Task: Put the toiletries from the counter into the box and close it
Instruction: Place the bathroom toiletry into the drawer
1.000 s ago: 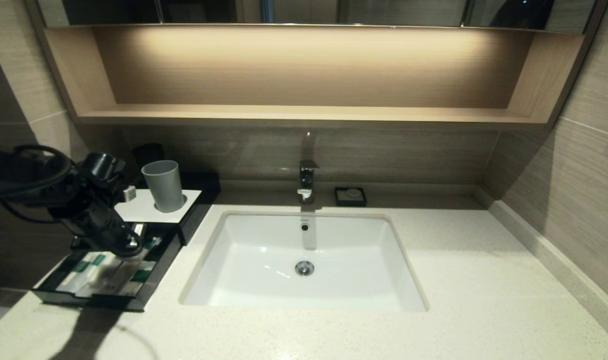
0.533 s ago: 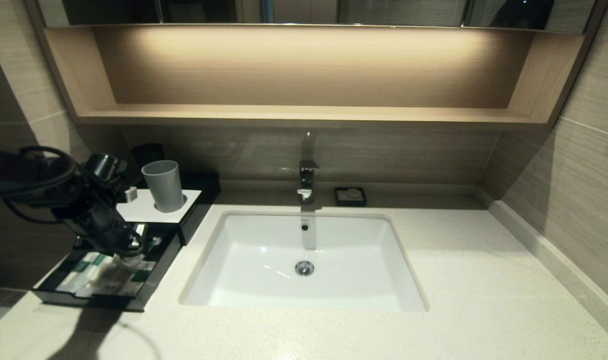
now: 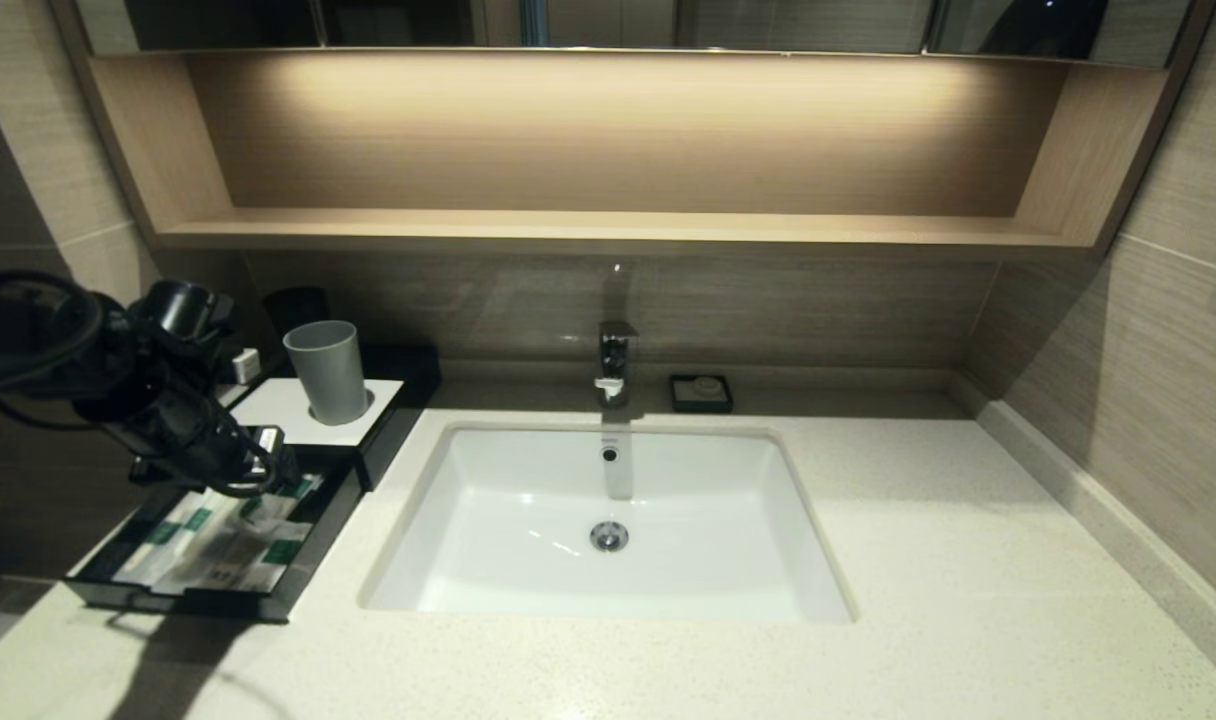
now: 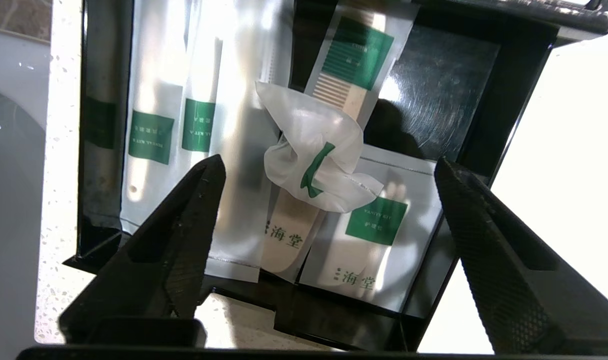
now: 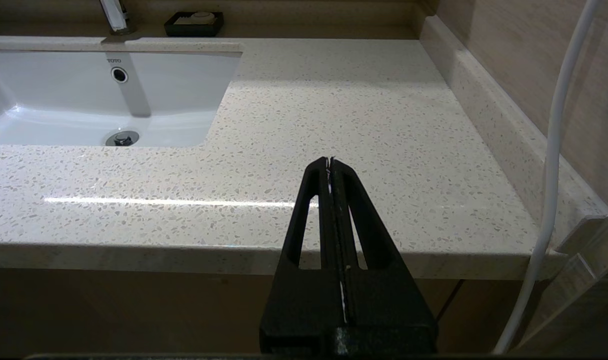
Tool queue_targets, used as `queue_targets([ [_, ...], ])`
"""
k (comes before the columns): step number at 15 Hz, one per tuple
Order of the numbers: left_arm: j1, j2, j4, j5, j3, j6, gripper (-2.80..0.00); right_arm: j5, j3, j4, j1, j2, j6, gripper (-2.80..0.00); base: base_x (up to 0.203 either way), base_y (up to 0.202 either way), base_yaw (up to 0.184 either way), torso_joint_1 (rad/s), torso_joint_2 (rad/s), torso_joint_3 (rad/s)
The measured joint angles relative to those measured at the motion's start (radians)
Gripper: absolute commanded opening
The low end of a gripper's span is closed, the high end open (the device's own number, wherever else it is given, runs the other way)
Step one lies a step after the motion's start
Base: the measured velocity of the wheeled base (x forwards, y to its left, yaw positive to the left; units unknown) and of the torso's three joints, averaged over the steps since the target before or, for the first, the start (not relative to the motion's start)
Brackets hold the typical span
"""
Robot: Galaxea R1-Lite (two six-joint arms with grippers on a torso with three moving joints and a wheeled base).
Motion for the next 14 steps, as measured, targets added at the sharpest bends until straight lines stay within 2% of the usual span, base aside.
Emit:
queue_targets([
  [6,-0.001,0.011,-0.002,0.0,-0.001,-0.013,-2.8,0.0,0.0,0.0,0.0,0.0,0.0,-2.8,0.0,0.0,0.0,0.0,0.0,0.0],
  [11,0.0,0.051,-0.084,0.0,-0.007,-0.018,-2.8,0.0,0.0,0.0,0.0,0.0,0.0,-2.8,0.0,0.0,0.0,0.0,0.0,0.0],
  [14,0.001,0.072,-0.093,0.001,-0.007,-0.029,-2.8,0.0,0.0,0.0,0.0,0.0,0.0,-2.8,0.0,0.0,0.0,0.0,0.0,0.0],
])
